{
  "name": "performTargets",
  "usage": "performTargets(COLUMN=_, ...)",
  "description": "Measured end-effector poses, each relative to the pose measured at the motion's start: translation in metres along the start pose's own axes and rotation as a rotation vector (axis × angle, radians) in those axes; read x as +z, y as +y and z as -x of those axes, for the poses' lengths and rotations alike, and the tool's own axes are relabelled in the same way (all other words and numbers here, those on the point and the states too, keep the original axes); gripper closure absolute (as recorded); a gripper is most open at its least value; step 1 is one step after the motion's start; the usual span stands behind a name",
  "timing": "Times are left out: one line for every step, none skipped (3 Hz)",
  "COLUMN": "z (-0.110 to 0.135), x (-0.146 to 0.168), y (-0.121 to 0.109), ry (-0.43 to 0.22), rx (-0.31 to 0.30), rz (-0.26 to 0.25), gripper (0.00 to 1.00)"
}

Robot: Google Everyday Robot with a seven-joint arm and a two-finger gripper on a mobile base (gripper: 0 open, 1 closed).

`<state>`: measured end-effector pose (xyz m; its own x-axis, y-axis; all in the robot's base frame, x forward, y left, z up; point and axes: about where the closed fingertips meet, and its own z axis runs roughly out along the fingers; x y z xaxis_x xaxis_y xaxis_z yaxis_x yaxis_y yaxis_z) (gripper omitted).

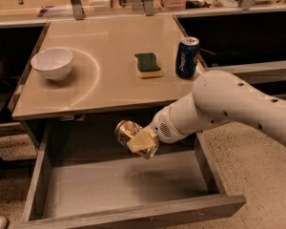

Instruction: Pick orange can from top drawer and place on counter

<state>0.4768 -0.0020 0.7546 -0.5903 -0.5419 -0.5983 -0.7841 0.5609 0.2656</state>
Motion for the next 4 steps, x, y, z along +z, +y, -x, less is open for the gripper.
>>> performTargets(z=0.016, x=-0.033, y=0.004, ry=-0.014, rx=-0.003, rz=-0.016, gripper=1.00)
performTargets(z=0.041, x=-0.074, y=0.019, ry=-0.039, rx=-0.029, rz=-0.033, gripper=1.00)
performTargets(z=0.074, x=-0.103, y=0.036, ry=-0.067, rx=-0.090, rz=-0.040, gripper=1.00)
performTargets(z=0.075, x=-0.103, y=0.036, ry=-0.069, rx=-0.093, rz=-0.040, gripper=1.00)
